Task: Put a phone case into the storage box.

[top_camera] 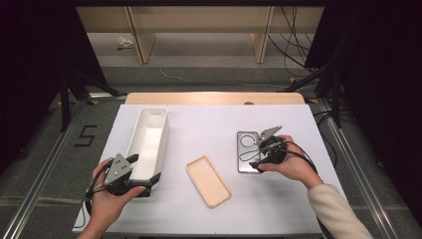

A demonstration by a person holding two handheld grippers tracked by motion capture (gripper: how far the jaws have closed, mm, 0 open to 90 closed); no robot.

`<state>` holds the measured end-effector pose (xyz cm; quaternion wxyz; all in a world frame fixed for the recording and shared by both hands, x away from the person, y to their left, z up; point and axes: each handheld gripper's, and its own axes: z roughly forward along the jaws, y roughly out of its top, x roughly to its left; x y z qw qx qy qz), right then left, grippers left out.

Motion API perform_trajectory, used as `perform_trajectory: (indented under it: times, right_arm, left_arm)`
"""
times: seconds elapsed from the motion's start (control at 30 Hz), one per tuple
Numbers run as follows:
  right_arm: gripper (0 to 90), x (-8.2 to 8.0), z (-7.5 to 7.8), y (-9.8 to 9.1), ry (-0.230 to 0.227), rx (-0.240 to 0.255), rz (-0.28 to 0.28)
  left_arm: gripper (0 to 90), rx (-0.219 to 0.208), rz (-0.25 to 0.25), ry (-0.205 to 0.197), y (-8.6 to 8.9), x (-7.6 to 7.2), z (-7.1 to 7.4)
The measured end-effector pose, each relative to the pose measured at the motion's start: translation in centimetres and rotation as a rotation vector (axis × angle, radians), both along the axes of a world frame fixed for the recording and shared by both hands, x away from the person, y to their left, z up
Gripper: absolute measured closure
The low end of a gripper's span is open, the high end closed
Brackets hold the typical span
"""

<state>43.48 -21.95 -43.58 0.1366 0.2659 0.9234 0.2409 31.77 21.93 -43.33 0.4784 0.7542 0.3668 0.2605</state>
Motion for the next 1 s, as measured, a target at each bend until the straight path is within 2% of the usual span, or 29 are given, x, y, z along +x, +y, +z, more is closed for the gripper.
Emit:
perform_trajectory:
  times: [0.23, 0.37, 0.43, 0.6, 0.67, 1.0]
  right_arm:
    - [22.1, -0.5, 0.0, 0.5, 0.011, -0.060, 0.088]
    - [22.4, -0.6, -0.1, 0.8, 0.009, -0.089, 0.112]
    - [26.0, -0.7, -0.1, 1.0, 0.017, -0.104, 0.124]
    - [27.3, -1.0, -0.4, 1.4, 0.050, -0.157, 0.173]
    - [33.9, -1.1, -0.6, 1.6, 0.070, -0.185, 0.205]
    - [32.1, -1.0, -0.9, 3.0, 0.086, -0.291, 0.289]
  left_arm:
    - [5.0, -0.001, 0.000, 0.001, 0.0, 0.0, 0.0]
    - [5.0, -0.002, -0.001, 0.000, 0.0, 0.0, 0.0]
    - [5.1, -0.003, -0.001, 0.001, 0.0, 0.0, 0.0]
    - [5.1, -0.002, -0.002, 0.000, 0.0, 0.0, 0.0]
    - [5.1, -0.003, -0.001, 0.000, 0.0, 0.0, 0.0]
    - [5.1, -0.005, -0.004, 0.001, -0.1, 0.0, 0.0]
